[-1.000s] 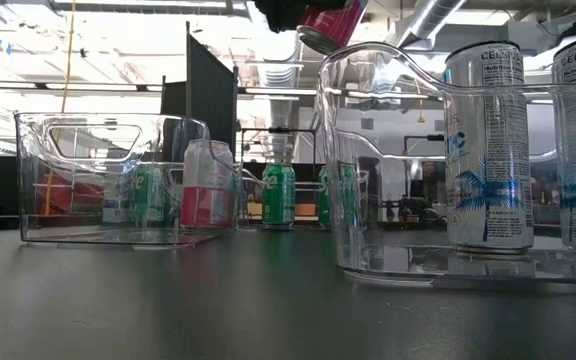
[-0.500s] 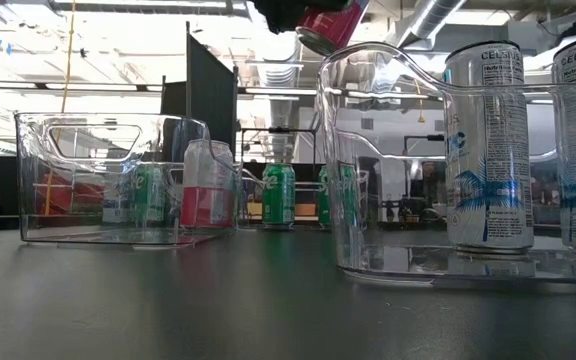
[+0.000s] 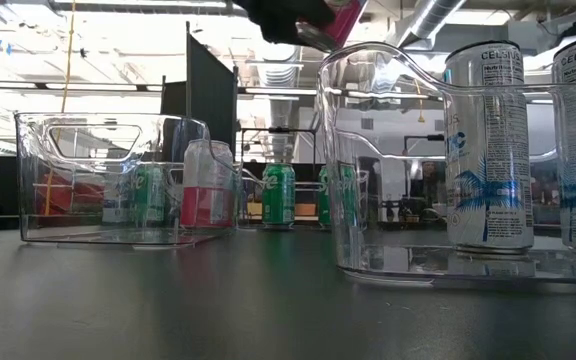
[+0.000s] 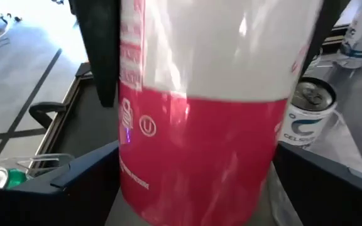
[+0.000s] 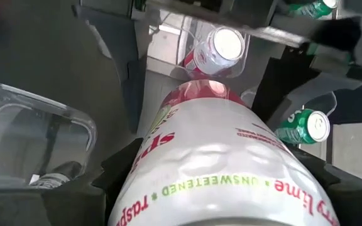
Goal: Sort soda cans
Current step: Put the pink soda can into the middle transparent bin
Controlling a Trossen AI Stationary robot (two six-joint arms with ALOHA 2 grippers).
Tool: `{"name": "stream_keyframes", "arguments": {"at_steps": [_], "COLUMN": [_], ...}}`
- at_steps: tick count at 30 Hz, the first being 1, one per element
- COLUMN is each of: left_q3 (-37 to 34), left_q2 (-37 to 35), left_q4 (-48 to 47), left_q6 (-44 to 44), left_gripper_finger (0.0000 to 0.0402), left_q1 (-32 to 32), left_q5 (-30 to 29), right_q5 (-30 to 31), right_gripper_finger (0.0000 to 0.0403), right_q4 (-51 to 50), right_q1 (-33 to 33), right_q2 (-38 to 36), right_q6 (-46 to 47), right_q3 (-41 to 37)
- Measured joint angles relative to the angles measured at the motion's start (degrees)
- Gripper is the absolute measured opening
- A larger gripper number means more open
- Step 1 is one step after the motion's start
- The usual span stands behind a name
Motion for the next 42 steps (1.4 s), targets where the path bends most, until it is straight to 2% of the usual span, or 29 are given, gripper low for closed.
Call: {"name": "stream_keyframes", "arguments": {"at_steps": [7, 12, 25, 36, 42], "left_q3": [0.1, 0.2, 0.2, 0.3, 0.3], "left_q2": [-2.5, -2.9, 2.2, 2.0, 2.0], "left_q4": [-4.6, -1.0, 1.7, 6.8, 5.5], "left_q6": [-0.6, 0.0, 0.8, 1.6, 1.5], "left_gripper_finger": [0.0387, 0.0388, 0.0387, 0.0339, 0.0321], "left_q1": [0.0, -0.3, -0.4, -0.4, 0.0], "left_q5": [-0.8, -0.7, -1.0, 1.3, 1.3], "right_q5": [-0.1, -0.1, -2.1, -3.6, -3.8], "right_gripper_finger": [0.0295, 0.0295, 0.0295, 0.0295, 0.0295], "right_q4": [-0.4, 0.5, 2.6, 2.5, 2.5], "right_q1": [0.0, 0.3, 1.0, 1.0, 1.2], "right_q2": [0.0, 0.1, 0.2, 0.3, 0.3], "right_q6": [-0.1, -0.4, -1.4, -1.1, -1.1], "right_q3": [0.0, 0.0, -0.1, -0.2, -0.2]}}
